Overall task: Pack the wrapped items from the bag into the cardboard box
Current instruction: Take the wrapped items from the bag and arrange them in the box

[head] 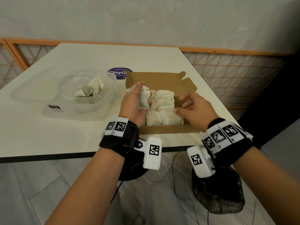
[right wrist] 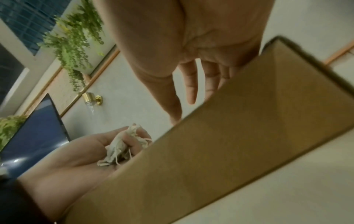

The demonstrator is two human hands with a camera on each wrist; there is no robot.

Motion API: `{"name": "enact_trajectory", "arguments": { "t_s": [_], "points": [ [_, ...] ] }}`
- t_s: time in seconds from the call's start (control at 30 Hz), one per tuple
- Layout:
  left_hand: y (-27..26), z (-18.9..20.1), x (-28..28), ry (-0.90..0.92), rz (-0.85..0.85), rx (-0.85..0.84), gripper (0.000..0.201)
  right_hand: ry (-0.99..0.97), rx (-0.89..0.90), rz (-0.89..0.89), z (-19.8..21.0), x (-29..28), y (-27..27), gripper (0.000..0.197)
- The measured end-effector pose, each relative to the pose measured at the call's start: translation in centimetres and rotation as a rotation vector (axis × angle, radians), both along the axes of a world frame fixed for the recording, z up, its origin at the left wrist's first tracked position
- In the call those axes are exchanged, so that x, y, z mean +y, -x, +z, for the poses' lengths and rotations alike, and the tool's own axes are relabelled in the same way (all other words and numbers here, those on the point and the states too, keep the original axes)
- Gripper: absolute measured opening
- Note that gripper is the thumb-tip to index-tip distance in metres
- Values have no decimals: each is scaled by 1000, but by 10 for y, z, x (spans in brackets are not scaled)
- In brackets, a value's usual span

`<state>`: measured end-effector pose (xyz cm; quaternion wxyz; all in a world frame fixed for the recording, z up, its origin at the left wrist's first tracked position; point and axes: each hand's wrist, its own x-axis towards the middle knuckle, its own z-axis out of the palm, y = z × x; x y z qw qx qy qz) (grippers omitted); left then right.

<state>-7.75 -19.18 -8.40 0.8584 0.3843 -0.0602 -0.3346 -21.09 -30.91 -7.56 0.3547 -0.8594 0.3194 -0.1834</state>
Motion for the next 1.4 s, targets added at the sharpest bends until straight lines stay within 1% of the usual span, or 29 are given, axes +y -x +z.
{"name": "enact_trajectory", "arguments": {
  "t_s": [0.07,0.13,0.2,0.27,0.4,0.47,0.5,0.6,0.63,0.67,0.77,0.8,0.9,0.97,1.03,1.1,1.17,1.27,1.3,1.33,1.4],
  "points": [
    [-1,0,0,-5,-3,2,16,81,84,31,2,1,6,19],
    [-1,0,-1,-9,-3,2,16,135,225,77,0,4,6,16],
    [-1,-1,-1,-11,-2,5,18,151,310,88,-3,6,1,14],
    [0,-1,-1,-9,2,11,18,125,317,78,-3,7,-4,18],
    [-1,-1,-2,-1,-5,16,17,50,262,80,-5,9,-8,35],
    [-1,0,-1,17,-37,27,17,45,212,63,-4,9,-6,37],
    [-1,0,-1,35,-70,43,17,39,153,44,-2,9,-4,35],
    [-2,0,-1,67,-157,73,21,16,-115,-2,8,12,-8,26],
    [-1,0,-1,69,-168,72,24,-3,-165,8,12,14,-12,23],
    [-1,0,-2,75,-175,73,28,-33,-174,33,15,17,-17,23],
    [2,2,-1,116,-221,106,40,-109,-90,123,20,29,-33,33],
    [2,1,0,111,-240,104,42,-113,-74,138,20,32,-38,34],
    [1,0,0,60,-287,74,38,-109,-90,146,18,34,-49,19],
    [1,0,-1,38,-267,84,39,-203,-162,118,17,30,-51,14],
    [-2,-3,-2,32,-212,99,40,-356,-275,82,15,25,-47,13],
    [-4,-5,-4,23,-170,88,35,-468,-384,61,15,20,-41,12],
    [-6,-7,-4,-4,-184,44,31,-561,-498,53,15,16,-37,13],
    [-5,-7,-3,-51,-282,-96,38,-669,-618,72,15,13,-36,19],
    [-4,-7,-3,-60,-296,-146,34,-678,-628,74,15,14,-36,18],
    [-3,-8,-3,-55,-300,-182,26,-681,-632,71,16,14,-37,15],
    [-1,-8,-3,-39,-291,-211,12,-670,-614,39,15,13,-38,12]
  ]
}}
